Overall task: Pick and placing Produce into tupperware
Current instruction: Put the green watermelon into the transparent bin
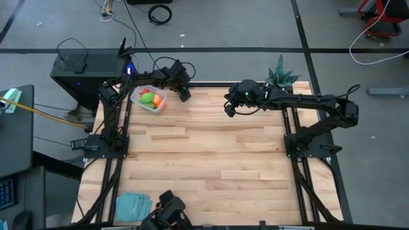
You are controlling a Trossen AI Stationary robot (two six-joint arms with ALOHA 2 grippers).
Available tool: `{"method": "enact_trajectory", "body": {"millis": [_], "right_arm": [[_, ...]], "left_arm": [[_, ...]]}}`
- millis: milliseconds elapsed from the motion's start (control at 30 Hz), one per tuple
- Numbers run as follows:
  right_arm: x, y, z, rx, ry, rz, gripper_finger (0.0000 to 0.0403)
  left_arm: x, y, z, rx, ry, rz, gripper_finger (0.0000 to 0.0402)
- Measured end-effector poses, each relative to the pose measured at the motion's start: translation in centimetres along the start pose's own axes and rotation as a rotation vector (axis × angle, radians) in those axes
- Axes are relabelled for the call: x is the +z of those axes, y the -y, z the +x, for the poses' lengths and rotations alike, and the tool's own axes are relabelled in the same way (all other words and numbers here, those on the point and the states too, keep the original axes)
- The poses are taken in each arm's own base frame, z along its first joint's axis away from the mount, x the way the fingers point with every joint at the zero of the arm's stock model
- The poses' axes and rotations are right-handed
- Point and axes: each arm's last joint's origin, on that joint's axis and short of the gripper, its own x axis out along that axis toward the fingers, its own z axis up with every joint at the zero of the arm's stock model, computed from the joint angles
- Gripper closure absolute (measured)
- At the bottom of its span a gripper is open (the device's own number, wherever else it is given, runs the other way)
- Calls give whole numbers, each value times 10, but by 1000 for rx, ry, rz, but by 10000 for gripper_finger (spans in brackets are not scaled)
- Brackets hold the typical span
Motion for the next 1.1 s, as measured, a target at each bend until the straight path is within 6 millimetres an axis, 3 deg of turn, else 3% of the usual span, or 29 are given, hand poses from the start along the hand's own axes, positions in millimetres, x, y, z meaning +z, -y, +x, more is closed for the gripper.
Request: {"method": "enact_trajectory", "body": {"millis": [233, 700, 967, 1100], "right_arm": [[0, 0, 0, 0, 0, 0, 373], [0, 0, 0, 0, 0, 0, 373], [0, 0, 0, 0, 0, 0, 373], [0, 0, 0, 0, 0, 0, 373]], "left_arm": [[-3, 1, -1, -10, -40, -34, 109], [-4, 2, -4, -11, -46, -73, 113], [8, 0, -36, 4, 23, -71, 113], [13, 0, -63, 13, 55, -70, 113]]}}
